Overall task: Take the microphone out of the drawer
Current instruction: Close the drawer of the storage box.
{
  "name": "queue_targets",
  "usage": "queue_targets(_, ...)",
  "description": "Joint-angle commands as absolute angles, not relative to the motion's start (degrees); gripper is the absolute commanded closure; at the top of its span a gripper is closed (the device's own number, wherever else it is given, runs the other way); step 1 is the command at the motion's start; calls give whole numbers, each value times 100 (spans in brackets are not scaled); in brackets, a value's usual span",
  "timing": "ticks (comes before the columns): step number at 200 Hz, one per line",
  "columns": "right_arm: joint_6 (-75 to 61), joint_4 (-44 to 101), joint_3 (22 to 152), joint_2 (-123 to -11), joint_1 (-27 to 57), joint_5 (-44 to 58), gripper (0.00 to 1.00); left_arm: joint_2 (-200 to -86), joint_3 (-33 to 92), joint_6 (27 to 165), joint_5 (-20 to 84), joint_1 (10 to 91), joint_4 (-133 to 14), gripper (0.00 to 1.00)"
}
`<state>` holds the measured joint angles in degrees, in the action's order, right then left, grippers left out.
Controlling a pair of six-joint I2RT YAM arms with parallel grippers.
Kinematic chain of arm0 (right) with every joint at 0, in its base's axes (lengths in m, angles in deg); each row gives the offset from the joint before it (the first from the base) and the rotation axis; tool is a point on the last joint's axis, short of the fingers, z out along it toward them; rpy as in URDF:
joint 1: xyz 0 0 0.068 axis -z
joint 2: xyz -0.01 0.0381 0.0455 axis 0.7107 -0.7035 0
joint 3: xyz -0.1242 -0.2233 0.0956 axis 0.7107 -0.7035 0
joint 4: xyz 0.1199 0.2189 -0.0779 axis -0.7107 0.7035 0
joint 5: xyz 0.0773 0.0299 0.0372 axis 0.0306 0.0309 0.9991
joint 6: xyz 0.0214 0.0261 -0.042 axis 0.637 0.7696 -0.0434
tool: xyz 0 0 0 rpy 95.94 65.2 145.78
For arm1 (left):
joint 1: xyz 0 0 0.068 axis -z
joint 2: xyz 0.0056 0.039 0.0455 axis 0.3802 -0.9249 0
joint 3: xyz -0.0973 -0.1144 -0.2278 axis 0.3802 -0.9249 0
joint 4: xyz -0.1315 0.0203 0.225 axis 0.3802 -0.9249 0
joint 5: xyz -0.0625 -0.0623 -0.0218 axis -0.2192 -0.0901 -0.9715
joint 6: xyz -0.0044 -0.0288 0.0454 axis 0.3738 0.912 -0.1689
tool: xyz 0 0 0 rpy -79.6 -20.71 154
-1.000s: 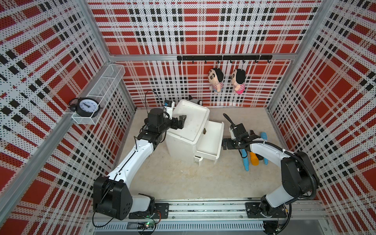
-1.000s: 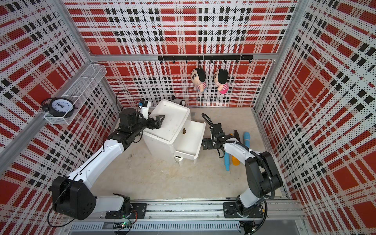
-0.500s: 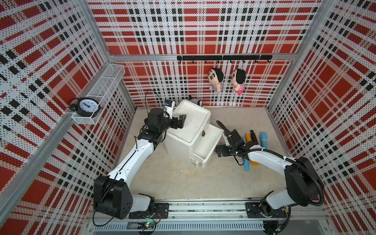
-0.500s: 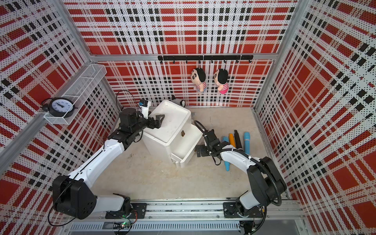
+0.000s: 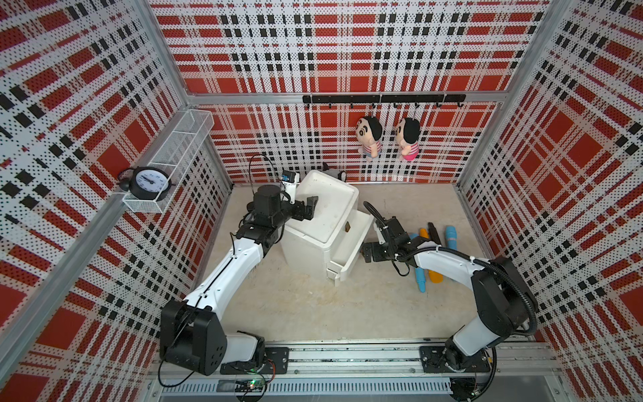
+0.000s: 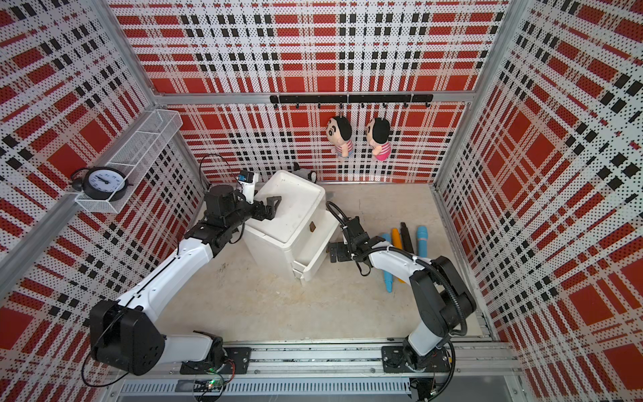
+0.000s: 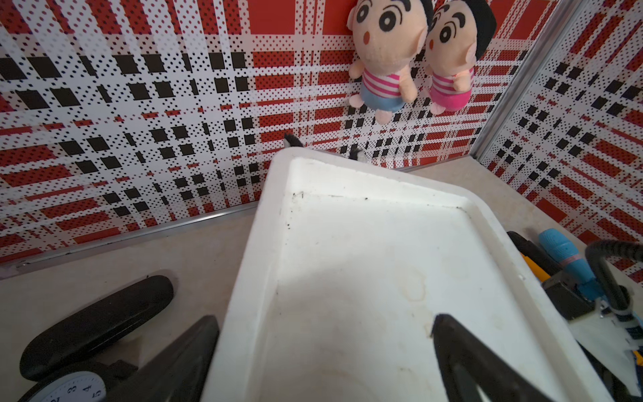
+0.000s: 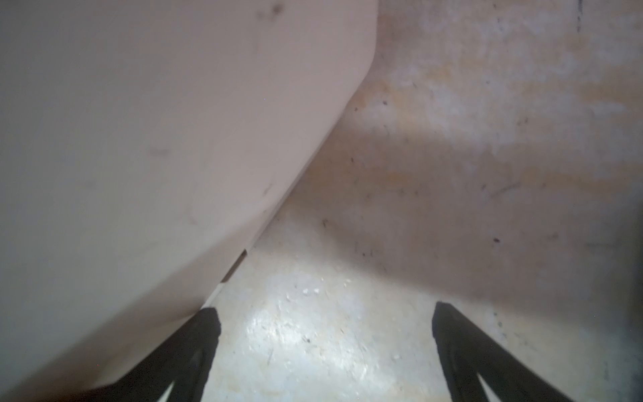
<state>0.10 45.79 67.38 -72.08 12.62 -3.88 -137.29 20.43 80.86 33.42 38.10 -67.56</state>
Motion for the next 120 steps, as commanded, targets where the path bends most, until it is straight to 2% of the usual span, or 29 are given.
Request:
queue_targets(1,-228,4127,7024,-7254,1092,-37,0,-13843,1928,8232,2784,4116,-7131,2)
queue_targets(120,56,3878,7627,-7881,1092,-76,0,-13907,1966,8244,2858,4142,-7173,2)
